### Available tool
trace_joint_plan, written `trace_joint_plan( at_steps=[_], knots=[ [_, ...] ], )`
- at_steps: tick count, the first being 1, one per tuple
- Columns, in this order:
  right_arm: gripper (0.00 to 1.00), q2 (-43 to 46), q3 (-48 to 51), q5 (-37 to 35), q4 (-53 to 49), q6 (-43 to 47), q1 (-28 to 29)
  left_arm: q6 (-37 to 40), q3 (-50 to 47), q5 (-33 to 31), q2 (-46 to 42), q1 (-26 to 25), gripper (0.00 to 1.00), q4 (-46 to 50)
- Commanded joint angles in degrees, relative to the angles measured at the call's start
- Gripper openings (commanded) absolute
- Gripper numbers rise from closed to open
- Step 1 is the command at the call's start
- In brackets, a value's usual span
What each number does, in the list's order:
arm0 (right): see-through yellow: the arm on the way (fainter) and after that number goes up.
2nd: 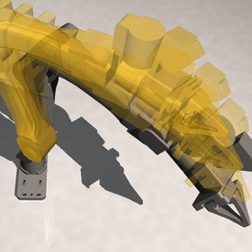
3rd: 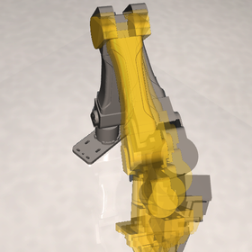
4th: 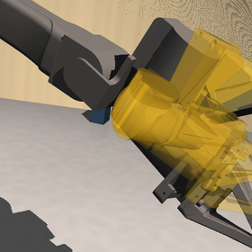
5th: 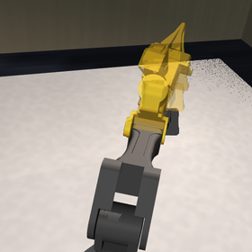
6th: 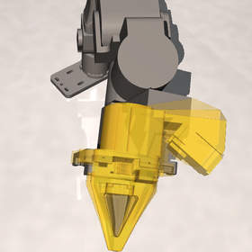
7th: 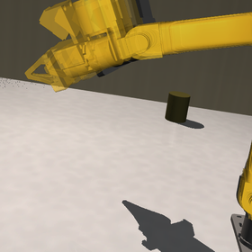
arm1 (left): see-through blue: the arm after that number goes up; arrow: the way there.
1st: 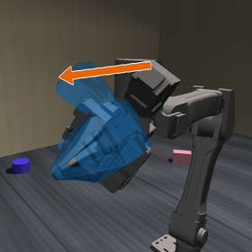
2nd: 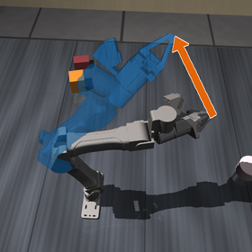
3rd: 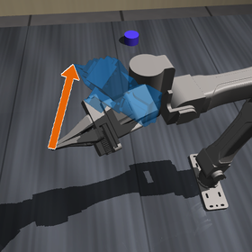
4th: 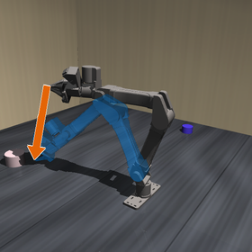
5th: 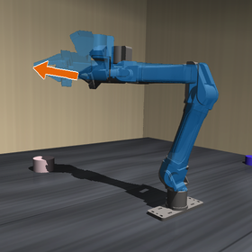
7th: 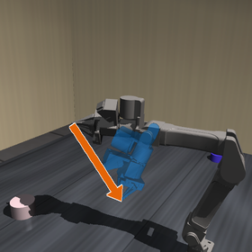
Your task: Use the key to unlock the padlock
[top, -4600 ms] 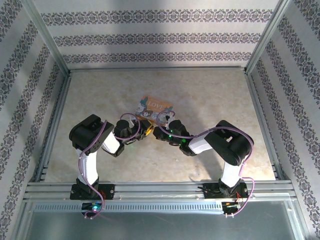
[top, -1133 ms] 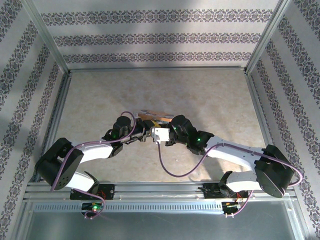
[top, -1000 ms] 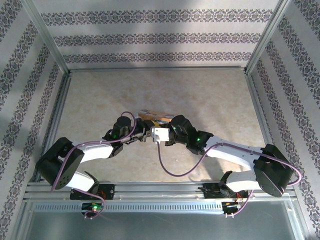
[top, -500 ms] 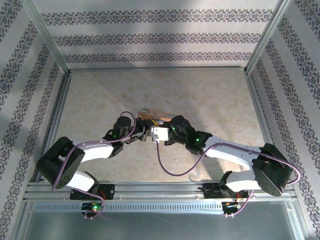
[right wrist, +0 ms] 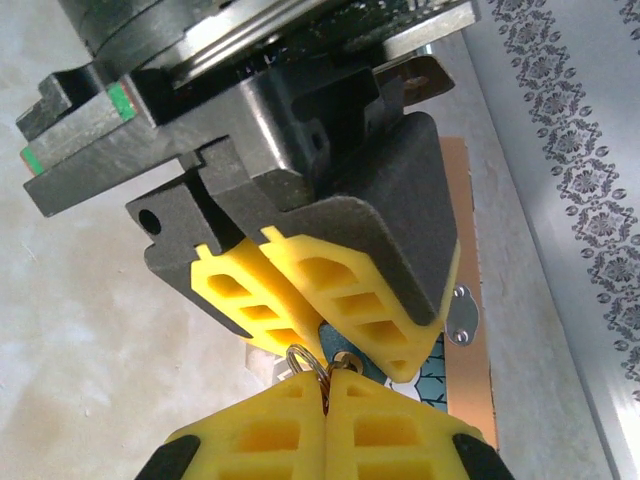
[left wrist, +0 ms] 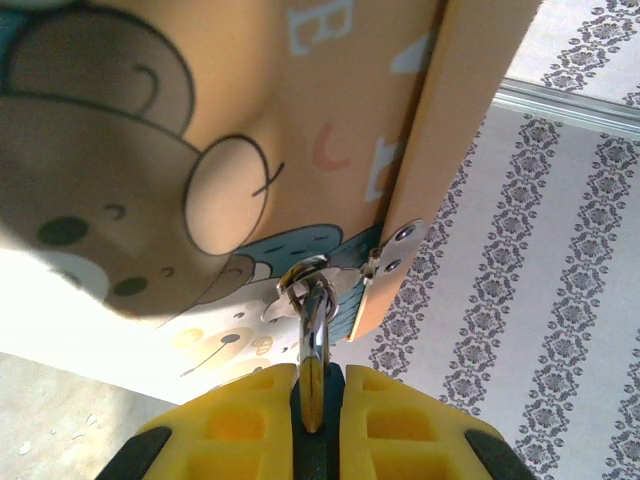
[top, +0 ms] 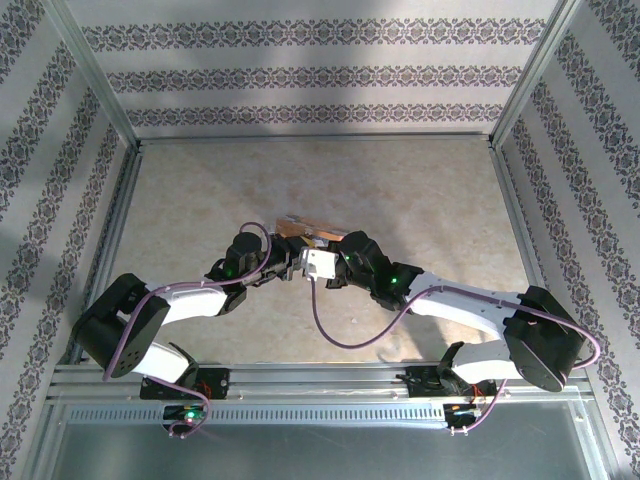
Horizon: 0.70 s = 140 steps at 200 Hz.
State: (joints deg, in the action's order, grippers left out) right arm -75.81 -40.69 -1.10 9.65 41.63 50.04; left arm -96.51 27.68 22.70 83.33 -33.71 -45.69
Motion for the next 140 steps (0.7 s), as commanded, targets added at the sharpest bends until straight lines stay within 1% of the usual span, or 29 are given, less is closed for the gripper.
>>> trace_joint_plan(
  at_steps=[1,43,140],
  knots=[
    [0.0,-0.5,0.6,-0.7,4.8,-4.9,0.5,-0.1,0.7,1.8,0.2,-1.6,0.0,-3.8],
    [0.0,-0.7,0.6,0.6,7.9,-12.9,0.5,-0.1,0.7,1.9,0.6,-1.7,0.0,-3.9],
    [0.0,-0.7,2.3,2.6,14.5,-39.2,0.5,0.0,0.6,1.7,1.3,-1.8,0.0,-4.7]
  ],
)
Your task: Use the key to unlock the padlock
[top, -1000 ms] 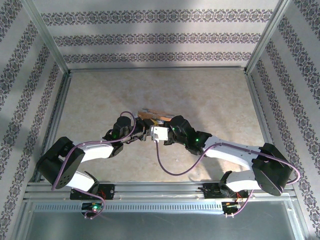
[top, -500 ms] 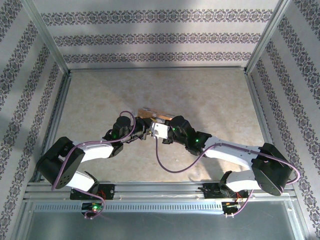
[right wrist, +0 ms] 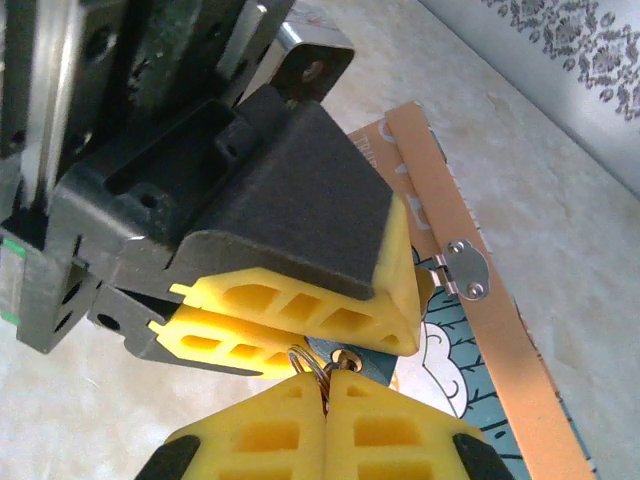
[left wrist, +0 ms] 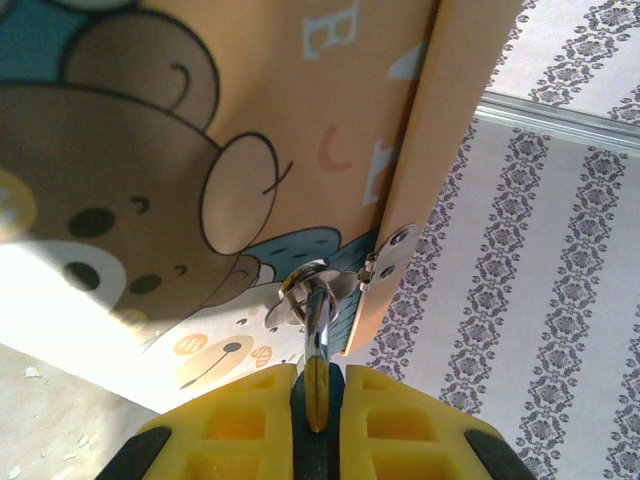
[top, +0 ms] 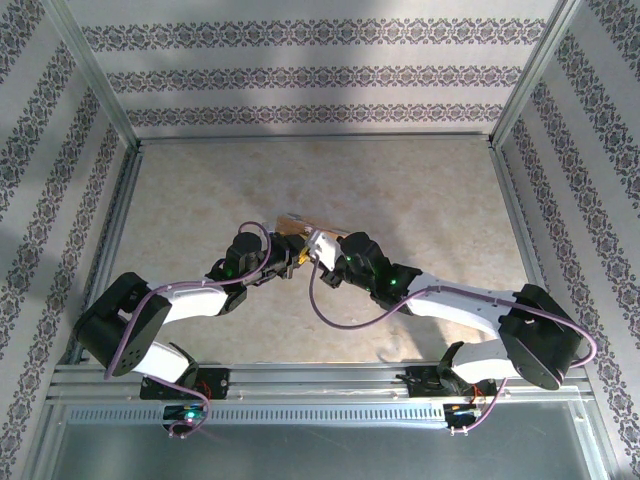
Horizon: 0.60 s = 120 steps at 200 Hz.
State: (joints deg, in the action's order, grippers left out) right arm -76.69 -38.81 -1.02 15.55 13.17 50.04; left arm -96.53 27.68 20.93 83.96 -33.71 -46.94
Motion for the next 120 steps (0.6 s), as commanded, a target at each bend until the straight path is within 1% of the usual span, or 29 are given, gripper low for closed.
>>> trace_joint_plan(
  at_steps=[1,71,101,120],
  knots=[
    [0.0,0.2,0.5,2.5,8.7,-11.0,0.5,0.0,0.6,3.6,0.7,-1.9,0.0,-3.4],
    [0.0,0.3,2.0,2.1,13.6,-29.1,0.1,0.1,0.8,3.3,1.3,-2.0,0.0,-3.7],
    [0.0,-0.4,2.3,3.4,14.8,-34.1,0.1,0.2,0.9,3.1,1.0,-2.2,0.0,-3.7],
    [0.0,-0.6,2.4,3.4,14.7,-35.2,0.1,0.5,1.0,3.1,0.8,-2.2,0.0,-3.2]
  ],
)
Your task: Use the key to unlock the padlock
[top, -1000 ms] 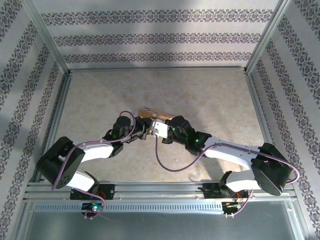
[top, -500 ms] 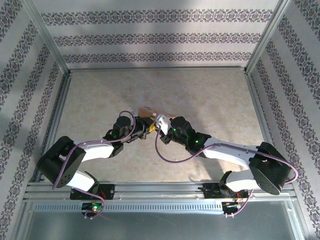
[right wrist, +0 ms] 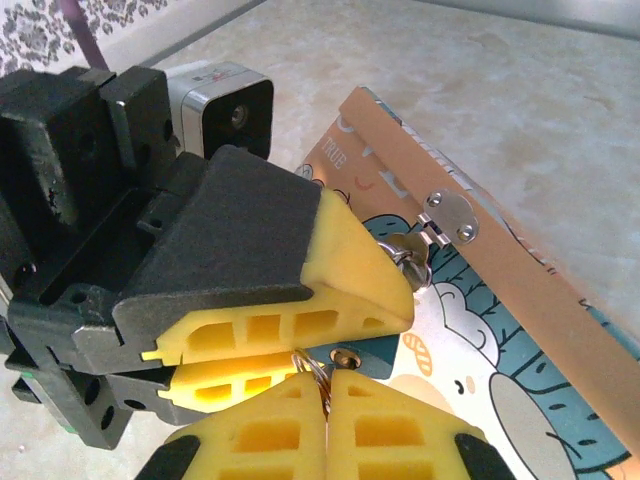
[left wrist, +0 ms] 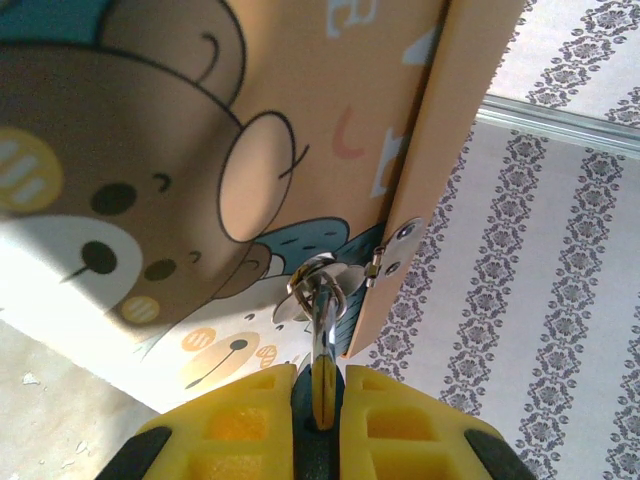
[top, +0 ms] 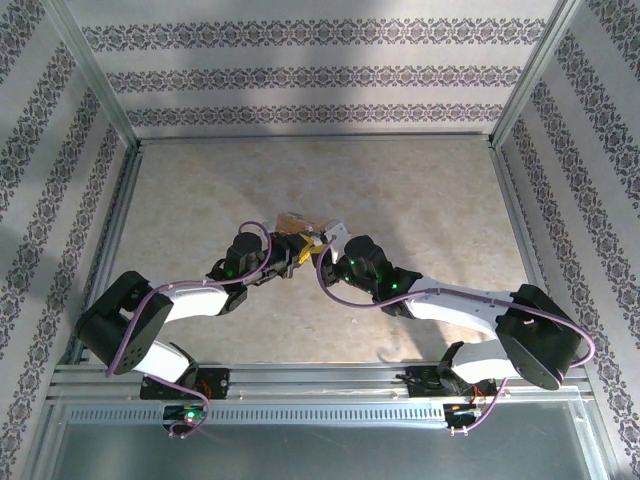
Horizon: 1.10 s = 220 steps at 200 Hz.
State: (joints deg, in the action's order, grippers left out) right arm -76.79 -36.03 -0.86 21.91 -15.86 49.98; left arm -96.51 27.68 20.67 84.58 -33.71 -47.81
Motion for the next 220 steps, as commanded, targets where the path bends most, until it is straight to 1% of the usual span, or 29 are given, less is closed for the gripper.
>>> trace_joint_plan(
  at_steps=[1,67,85,101,123,150,170,196,220],
  knots=[
    [0.0,-0.6,-0.4,3.2,8.3,-6.3,0.2,0.5,1.0,3.4,0.2,-2.2,0.0,-2.3],
    [0.0,0.1,-0.8,3.1,6.5,-5.5,0.2,0.9,0.6,3.0,-0.6,-2.3,0.0,-1.5],
    [0.0,0.5,-1.2,3.6,5.1,-4.3,0.2,1.9,0.9,3.0,-1.0,-2.3,0.0,0.1],
    [0.15,1.4,-1.7,4.0,2.3,-2.5,0.2,2.6,0.9,2.9,-1.7,-2.2,0.0,1.6],
    [0.25,4.1,-1.1,4.4,-1.3,-0.2,0.0,3.0,0.3,2.6,-1.9,-2.1,0.0,1.2],
    [0.33,9.5,-0.2,4.6,-9.0,3.9,-0.7,4.8,0.1,2.6,-2.5,-1.9,0.0,2.3],
    [0.4,14.8,1.0,4.5,-14.4,5.7,-2.5,6.5,-0.1,2.8,-2.9,-1.6,0.0,3.7],
    [0.47,20.7,3.0,4.4,-18.1,5.4,-6.5,10.4,-0.2,3.7,-2.9,-1.3,0.0,6.9],
    [0.49,21.4,2.8,6.6,-20.7,3.3,-10.7,16.6,0.6,4.9,-2.4,-1.3,0.0,12.2]
  ],
)
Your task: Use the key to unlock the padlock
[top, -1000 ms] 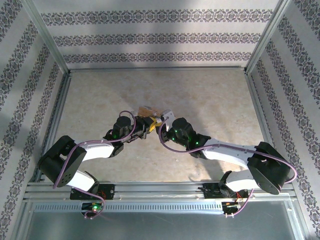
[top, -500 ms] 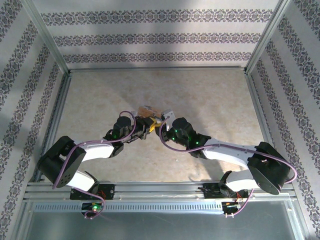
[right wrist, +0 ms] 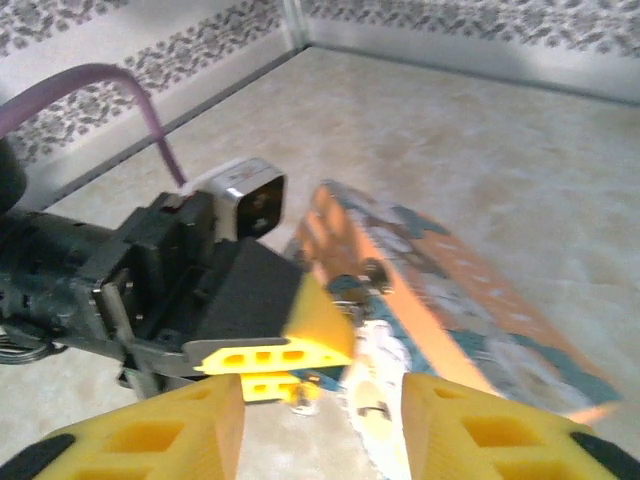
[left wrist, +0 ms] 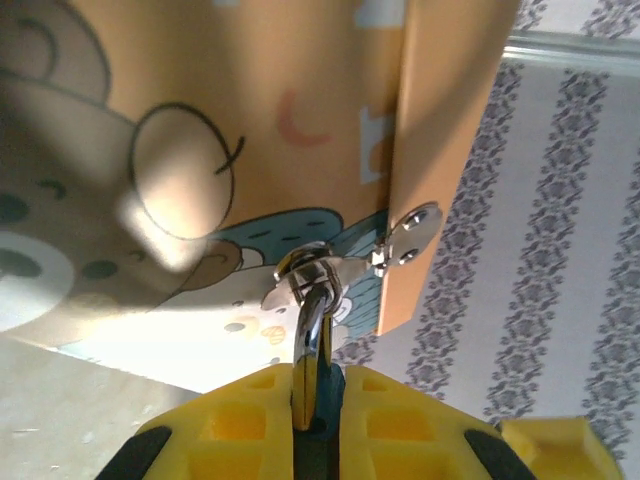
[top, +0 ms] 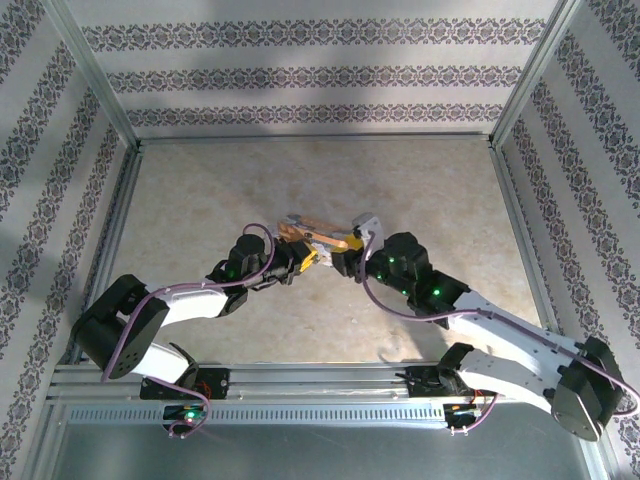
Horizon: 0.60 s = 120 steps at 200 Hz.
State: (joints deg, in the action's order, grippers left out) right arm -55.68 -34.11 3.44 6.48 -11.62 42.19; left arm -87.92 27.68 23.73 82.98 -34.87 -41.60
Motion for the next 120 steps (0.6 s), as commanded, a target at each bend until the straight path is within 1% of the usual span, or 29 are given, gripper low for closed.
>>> trace_joint_plan(
  at_steps=[1,28,51,77,99,120],
  knots=[
    [0.49,0.3,0.9,2.4,-5.4,-1.1,-3.0,8.2,0.7,1.9,-0.8,-0.1,0.0,6.2],
    [0.5,-2.7,0.5,3.5,-5.2,-5.5,-5.4,12.7,0.7,2.1,-0.2,-0.1,0.0,9.4],
    [0.5,-6.0,-0.4,3.9,-4.6,-7.5,-6.2,13.8,0.5,2.6,2.4,0.0,0.0,9.2],
    [0.51,-8.2,-0.5,1.8,-3.3,-9.2,-6.8,12.4,-0.3,4.6,7.9,0.0,0.0,3.3],
    [0.51,-9.5,-0.5,1.9,-2.2,-10.0,-7.4,9.9,-0.8,5.8,13.3,-0.1,0.0,-3.3],
    [0.51,-10.4,-0.6,2.1,-2.1,-10.1,-7.6,7.9,-1.7,5.1,16.8,-0.1,0.0,-8.4]
  ],
)
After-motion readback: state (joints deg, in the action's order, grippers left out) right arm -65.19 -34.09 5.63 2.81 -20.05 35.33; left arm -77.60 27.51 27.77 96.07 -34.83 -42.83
